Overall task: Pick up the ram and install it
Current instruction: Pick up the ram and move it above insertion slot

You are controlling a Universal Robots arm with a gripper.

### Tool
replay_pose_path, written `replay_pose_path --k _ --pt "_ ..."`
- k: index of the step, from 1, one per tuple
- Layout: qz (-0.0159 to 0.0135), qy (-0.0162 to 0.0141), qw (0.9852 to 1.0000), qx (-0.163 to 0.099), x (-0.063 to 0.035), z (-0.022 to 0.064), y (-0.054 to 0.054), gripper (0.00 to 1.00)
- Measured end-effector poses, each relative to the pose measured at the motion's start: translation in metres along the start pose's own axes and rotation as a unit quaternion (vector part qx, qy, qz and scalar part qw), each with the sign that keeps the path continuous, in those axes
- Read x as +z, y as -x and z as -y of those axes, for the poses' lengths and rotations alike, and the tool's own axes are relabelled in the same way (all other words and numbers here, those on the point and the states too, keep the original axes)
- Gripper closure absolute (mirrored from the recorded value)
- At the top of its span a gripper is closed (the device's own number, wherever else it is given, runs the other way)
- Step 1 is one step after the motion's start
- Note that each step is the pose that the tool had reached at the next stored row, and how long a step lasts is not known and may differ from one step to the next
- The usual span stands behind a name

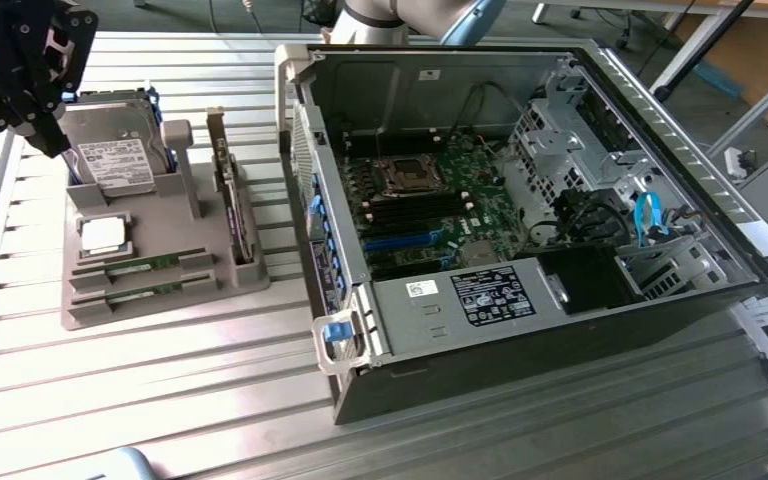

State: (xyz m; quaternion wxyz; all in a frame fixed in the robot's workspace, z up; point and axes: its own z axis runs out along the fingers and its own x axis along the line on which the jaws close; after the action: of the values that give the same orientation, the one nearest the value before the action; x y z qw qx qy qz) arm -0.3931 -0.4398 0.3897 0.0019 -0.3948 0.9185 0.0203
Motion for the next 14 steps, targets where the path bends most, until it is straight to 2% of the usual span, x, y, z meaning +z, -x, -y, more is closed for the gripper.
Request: replay_pose_path --k 14 --pt "-0.0023 0.0004 0.9989 -0.046 0.0000 0.0000 0.0000 0.89"
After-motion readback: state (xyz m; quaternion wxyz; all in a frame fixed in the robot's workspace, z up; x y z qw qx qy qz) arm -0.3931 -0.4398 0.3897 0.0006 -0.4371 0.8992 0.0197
